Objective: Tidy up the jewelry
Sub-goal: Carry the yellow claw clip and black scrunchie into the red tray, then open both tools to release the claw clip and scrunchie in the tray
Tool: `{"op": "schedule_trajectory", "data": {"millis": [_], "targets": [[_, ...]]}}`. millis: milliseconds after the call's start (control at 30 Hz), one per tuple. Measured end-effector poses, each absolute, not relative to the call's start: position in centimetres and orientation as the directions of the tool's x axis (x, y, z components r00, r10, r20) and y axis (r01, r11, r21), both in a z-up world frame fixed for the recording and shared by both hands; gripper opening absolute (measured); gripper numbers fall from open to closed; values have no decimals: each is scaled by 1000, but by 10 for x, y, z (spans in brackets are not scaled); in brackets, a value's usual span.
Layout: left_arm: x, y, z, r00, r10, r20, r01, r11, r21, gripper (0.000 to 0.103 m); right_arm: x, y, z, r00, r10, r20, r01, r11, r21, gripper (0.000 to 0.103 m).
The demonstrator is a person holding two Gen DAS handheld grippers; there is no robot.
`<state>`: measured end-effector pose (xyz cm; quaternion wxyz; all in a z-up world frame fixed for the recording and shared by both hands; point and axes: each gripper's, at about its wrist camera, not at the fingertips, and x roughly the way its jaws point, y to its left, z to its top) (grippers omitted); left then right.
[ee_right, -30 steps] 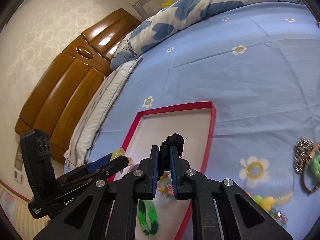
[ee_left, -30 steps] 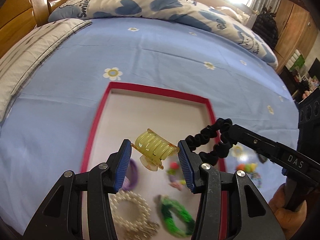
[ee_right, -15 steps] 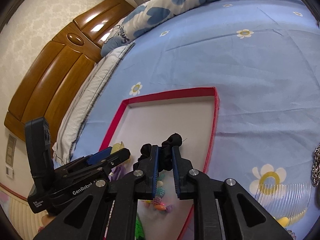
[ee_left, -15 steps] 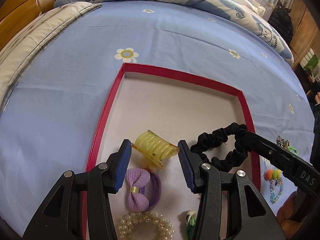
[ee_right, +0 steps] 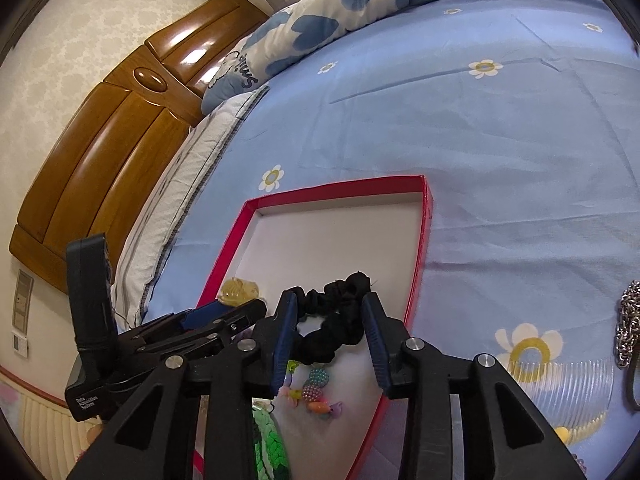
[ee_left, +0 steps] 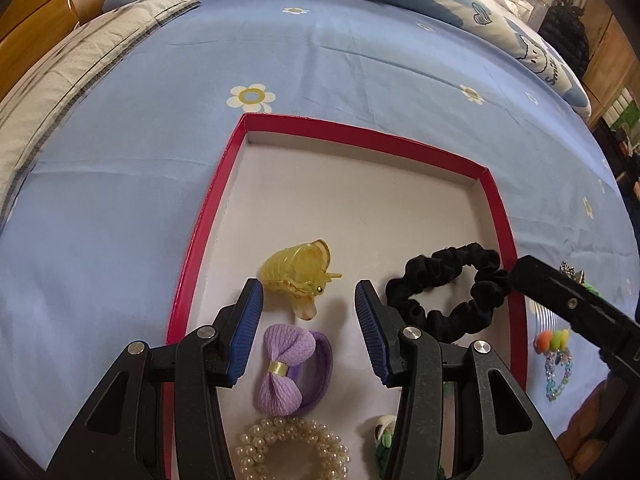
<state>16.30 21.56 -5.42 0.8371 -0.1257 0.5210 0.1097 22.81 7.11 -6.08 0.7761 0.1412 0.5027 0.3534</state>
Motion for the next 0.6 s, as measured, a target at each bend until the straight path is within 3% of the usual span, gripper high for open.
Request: {"op": "schedule_trajectory", "data": {"millis": [333, 600], "targets": [[160, 215, -50, 436, 46, -899, -325, 939, -110, 47, 214, 44, -42, 271, 706, -654, -397, 701, 592, 38], [134, 206, -28, 475, 31, -880, -333, 931, -147, 50, 197, 0, -30, 312, 709, -632, -364, 704, 610, 52]]}}
